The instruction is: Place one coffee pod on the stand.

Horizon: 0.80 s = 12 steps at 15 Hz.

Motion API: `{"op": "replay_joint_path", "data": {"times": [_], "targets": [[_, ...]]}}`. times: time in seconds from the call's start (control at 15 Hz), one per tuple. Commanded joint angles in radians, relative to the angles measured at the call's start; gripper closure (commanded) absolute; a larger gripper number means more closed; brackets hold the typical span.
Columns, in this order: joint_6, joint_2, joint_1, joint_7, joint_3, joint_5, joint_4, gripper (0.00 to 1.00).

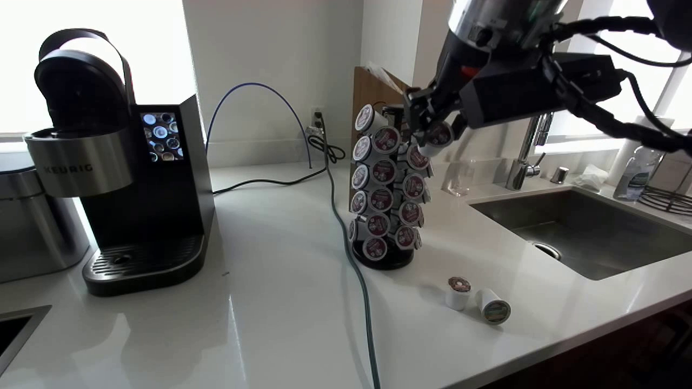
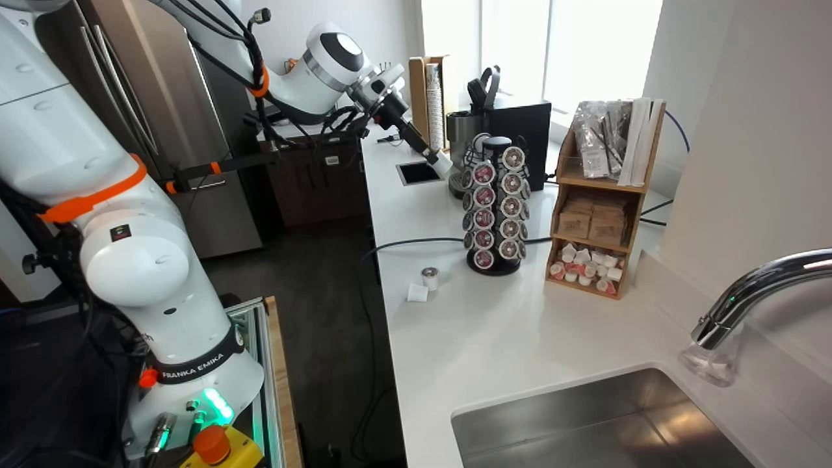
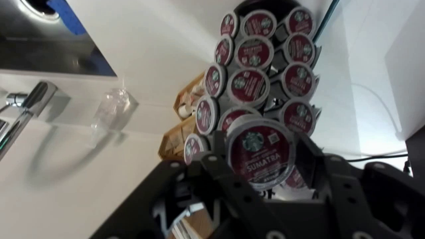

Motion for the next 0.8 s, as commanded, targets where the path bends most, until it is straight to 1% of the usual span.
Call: {"op": "replay_joint_path", "data": {"times": [0.0,0.27,0.4,0.53,0.6,0.73], "targets": [[0.000,-0.069,-0.031,0.002,0.021,-0.113,-0.025,0.71],[0.015,-0.084,-0.036,0.008,0.022,-0.189,-0.036,0.71],[0.016,-0.092,-0.036,0.017,0.023,-0.247,-0.051,0.71],[0.046,-0.089,-0.035,0.027,0.012,-0.312,-0.073,0.71],[0.005,-0.064,-0.020,-0.005,0.009,-0.249,-0.028,0.46],[0.014,-0.064,-0.021,-0.003,0.007,-0.274,-0.042,0.46]]}}
